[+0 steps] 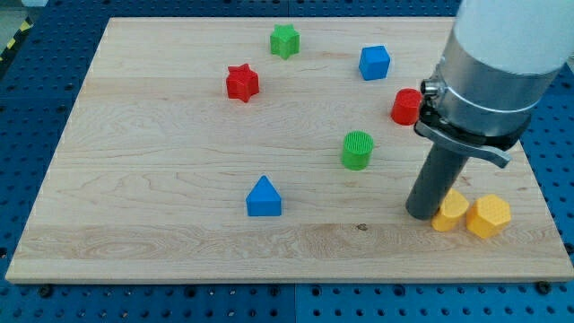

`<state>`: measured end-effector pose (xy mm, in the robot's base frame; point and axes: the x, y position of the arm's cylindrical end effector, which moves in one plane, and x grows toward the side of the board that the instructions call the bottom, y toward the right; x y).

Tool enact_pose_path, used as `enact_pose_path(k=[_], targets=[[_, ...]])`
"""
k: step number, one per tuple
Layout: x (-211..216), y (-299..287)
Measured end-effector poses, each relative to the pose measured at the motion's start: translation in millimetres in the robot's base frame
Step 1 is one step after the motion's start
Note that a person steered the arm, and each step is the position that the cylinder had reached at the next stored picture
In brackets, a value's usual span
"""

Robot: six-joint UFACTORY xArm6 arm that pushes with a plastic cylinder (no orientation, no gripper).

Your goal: Point your arm at the blue triangle

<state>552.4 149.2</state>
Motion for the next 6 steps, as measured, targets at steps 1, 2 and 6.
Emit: enact_pose_path(k=[1,2,6], targets=[[0.0,-22.4],[0.0,-70.2],[-5.8,-120.4]])
